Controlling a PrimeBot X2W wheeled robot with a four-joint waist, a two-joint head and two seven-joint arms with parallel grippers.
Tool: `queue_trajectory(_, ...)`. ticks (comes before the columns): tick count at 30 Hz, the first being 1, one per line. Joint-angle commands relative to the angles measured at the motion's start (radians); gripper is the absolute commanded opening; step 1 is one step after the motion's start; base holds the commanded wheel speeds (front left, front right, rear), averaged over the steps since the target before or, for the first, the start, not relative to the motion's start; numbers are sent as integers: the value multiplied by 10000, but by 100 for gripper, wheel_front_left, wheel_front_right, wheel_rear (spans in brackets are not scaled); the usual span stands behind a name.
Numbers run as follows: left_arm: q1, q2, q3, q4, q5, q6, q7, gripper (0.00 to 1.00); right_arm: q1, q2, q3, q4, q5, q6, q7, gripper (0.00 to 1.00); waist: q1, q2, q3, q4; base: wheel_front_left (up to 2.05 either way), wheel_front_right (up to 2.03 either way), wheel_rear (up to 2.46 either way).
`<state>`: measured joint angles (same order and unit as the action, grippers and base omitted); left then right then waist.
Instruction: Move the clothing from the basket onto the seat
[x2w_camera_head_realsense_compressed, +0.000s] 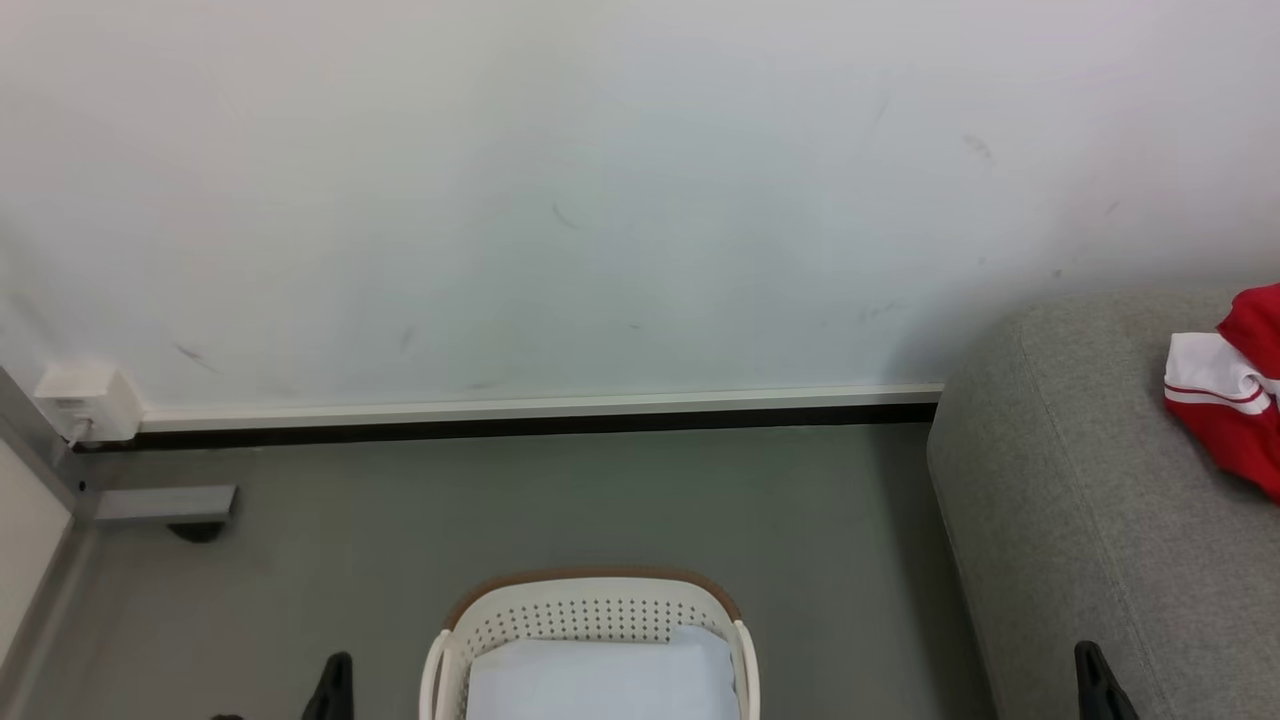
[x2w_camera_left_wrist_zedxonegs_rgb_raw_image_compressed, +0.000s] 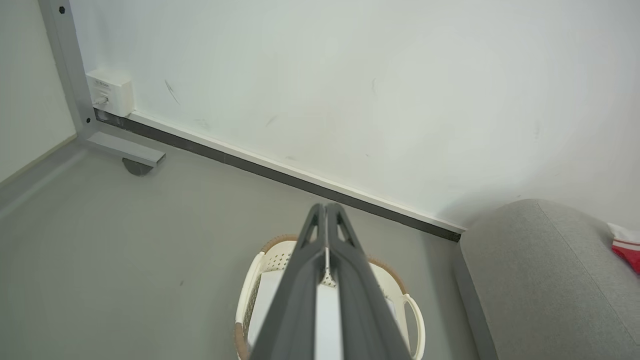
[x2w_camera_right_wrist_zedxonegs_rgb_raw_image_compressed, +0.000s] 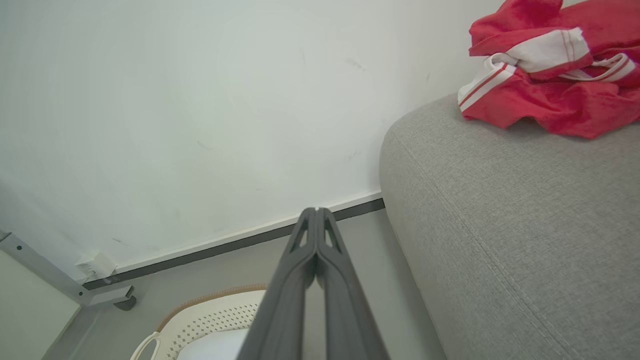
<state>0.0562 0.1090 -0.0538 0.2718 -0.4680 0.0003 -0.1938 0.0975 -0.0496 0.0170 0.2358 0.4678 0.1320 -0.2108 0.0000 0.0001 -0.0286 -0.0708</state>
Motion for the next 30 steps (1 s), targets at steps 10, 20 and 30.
queue_trajectory(10,-473,-43,305,-201,-1847,-215,455,0,-569,-147,-153,-91,1925,-5,426,0,0,-1,29,65,0,0,0)
queue_trajectory(20,-661,-123,507,-219,-3260,-379,842,0,-793,-185,-254,-73,3394,-6,788,0,0,-1,58,128,0,0,0)
queue_trajectory(30,-824,-188,696,-234,-4530,-532,1191,0,-1000,-208,-360,-55,4695,-8,1115,0,0,-1,86,192,0,0,0)
